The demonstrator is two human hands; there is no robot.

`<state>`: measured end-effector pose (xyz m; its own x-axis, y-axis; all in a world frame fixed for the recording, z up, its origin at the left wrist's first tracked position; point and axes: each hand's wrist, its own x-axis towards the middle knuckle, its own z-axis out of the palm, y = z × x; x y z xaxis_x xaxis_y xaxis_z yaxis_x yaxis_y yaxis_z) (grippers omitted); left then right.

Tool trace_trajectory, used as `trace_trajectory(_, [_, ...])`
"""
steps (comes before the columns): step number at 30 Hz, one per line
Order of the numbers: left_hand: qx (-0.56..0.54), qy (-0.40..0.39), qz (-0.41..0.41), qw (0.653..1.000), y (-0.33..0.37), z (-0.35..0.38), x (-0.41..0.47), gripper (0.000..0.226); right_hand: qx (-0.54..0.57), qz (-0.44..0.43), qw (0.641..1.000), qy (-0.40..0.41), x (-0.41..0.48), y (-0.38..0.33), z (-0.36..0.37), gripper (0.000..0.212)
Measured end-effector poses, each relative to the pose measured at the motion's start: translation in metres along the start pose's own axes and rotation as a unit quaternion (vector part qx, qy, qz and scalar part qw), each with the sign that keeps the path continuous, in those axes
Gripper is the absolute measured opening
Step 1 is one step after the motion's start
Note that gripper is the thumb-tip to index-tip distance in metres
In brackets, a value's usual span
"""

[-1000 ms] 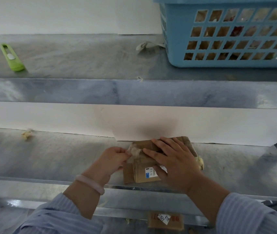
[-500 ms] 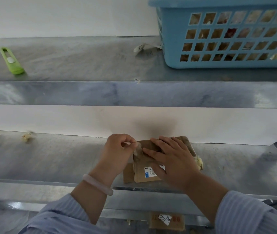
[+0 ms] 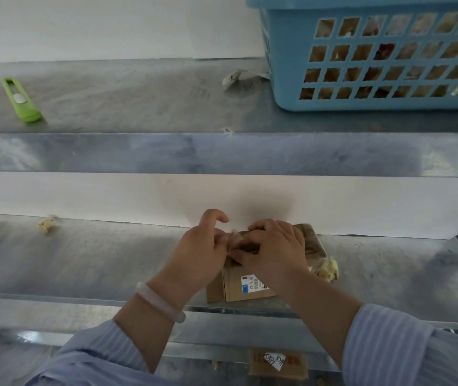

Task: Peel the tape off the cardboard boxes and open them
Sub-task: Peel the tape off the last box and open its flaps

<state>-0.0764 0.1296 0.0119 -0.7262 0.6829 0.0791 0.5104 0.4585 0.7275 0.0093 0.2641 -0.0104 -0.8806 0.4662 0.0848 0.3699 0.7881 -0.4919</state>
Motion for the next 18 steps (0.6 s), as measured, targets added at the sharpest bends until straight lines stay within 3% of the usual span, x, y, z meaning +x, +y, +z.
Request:
trace_trajectory(4, [-0.083, 0.018, -0.039, 0.996, -0.011, 0.001, 0.000, 0.036, 0.007, 0.016, 1.000, 0.008, 0.003, -0.001, 0.001, 0.021])
trace_trajectory(8, [-0.160, 0.060, -0.063, 0.983, -0.018, 0.007, -0.007, 0.029, 0.014, 0.016, 1.000, 0.015, 0.002, -0.001, 0.002, 0.013])
trace_trajectory(13, [-0.134, 0.093, -0.067, 0.984, -0.019, 0.011, -0.004, 0.029, 0.006, -0.010, 1.000, 0.001, 0.002, 0.001, -0.003, 0.032])
trace_trajectory(18, [-0.059, 0.050, -0.029, 0.997, -0.024, 0.008, -0.002, 0.022, 0.030, -0.032, 0.999, 0.011, 0.003, -0.001, -0.002, 0.043])
